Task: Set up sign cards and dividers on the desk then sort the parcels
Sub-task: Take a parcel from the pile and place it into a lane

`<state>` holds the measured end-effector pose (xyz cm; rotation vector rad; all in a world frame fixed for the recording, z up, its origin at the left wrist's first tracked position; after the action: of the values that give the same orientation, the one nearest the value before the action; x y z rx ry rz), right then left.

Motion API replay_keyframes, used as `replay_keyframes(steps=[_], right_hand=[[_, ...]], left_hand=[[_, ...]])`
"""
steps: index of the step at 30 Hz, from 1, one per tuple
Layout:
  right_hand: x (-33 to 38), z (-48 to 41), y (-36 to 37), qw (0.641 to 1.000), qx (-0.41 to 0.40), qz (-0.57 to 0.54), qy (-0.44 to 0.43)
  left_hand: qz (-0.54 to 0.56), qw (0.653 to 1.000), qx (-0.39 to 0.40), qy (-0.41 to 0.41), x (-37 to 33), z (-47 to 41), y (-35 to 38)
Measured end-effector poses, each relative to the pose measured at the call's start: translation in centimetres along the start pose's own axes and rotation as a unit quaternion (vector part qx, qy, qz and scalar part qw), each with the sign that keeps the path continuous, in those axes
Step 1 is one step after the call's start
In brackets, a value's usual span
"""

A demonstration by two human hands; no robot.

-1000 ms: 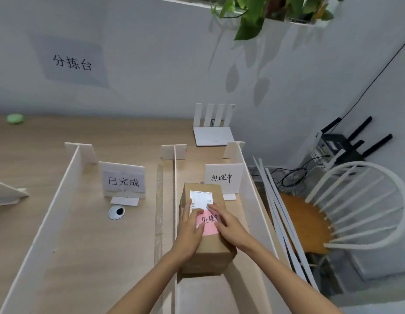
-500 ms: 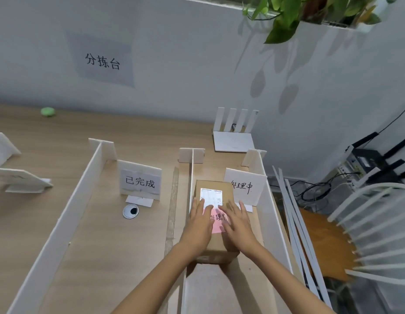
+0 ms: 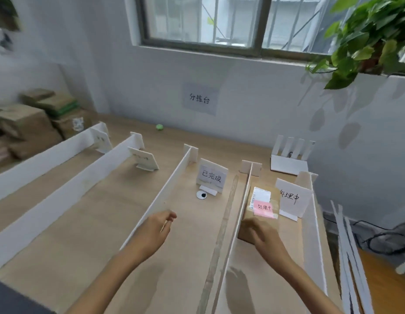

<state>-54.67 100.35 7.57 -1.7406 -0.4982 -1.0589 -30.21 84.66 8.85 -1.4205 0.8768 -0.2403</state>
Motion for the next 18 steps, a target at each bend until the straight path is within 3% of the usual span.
replay_keyframes(steps=[5, 12, 18], right_hand=[[8.1, 1.5, 8.9, 0.995, 0.086, -0.034, -0.048], [21.8, 4.2, 24.2, 0.958, 0.223, -0.088, -0.159], [30.9, 4.9, 36.8, 0.923, 0.31, -0.068, -0.216]], left_hand=[[-0.028, 0.989, -0.073, -0.128, 8.0, 11.3, -9.1], [-0.027, 0.952, -0.179, -0.248, 17.8, 25.1, -18.3], [-0.045, 0.916, -0.235, -0.321, 26.9, 34.8, -23.6]])
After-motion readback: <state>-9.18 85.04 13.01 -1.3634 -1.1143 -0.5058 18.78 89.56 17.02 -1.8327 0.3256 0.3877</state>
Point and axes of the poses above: each hand's wrist, its own z-axis away from the middle knuckle, its own y-axis out of the palm, x = y × z, the point moved 8 cm from there along -z, towards the middle knuckle, and after that the axes turned 14 degrees about -z, right-handed, at the moved point
